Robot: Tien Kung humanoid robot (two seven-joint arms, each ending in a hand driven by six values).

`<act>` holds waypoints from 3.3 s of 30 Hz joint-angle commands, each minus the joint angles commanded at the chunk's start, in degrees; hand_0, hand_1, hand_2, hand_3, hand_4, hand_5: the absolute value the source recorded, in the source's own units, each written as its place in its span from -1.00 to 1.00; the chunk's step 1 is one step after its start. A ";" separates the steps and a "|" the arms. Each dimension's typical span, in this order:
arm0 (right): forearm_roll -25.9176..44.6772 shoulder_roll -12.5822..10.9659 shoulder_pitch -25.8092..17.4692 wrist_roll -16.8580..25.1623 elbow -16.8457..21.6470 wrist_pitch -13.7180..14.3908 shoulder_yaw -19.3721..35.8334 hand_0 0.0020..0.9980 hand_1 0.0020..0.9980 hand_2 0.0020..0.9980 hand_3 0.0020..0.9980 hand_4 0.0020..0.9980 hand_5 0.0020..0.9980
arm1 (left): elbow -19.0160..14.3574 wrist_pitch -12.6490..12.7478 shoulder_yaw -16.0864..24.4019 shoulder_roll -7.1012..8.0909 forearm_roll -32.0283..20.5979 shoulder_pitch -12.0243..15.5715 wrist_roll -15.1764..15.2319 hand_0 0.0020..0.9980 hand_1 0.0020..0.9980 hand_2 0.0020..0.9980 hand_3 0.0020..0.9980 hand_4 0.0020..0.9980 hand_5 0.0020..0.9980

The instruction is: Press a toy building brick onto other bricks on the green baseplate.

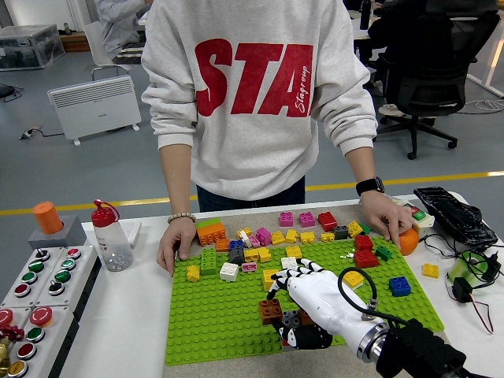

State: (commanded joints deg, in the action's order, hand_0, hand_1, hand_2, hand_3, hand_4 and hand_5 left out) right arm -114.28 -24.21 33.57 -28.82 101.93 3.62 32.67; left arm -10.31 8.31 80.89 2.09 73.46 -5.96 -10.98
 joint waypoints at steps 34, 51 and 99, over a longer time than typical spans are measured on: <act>-0.26 -0.13 -1.10 1.20 0.00 0.75 1.28 1.00 0.79 0.72 0.06 0.02 -0.50 | 0.00 0.02 0.06 -0.10 0.40 0.38 -0.06 0.32 0.36 0.40 0.15 -0.40 1.00; -0.35 -0.30 -1.44 1.28 0.00 0.75 2.13 1.00 0.79 0.72 0.06 0.03 -0.50 | 0.00 0.01 0.06 -0.02 0.43 0.18 -0.08 0.32 0.36 0.41 0.15 -0.40 1.00; -0.16 -1.15 -2.11 1.32 0.00 0.68 2.58 1.00 0.79 0.72 0.06 0.02 -0.50 | 0.00 0.05 -0.04 -0.08 0.21 -0.23 -0.17 0.32 0.36 0.41 0.15 -0.40 1.00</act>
State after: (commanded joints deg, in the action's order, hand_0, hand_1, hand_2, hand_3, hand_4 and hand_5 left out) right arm -114.44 -25.36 31.47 -27.50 101.93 4.30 35.25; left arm -10.31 8.36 80.84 2.01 73.67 -6.20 -11.15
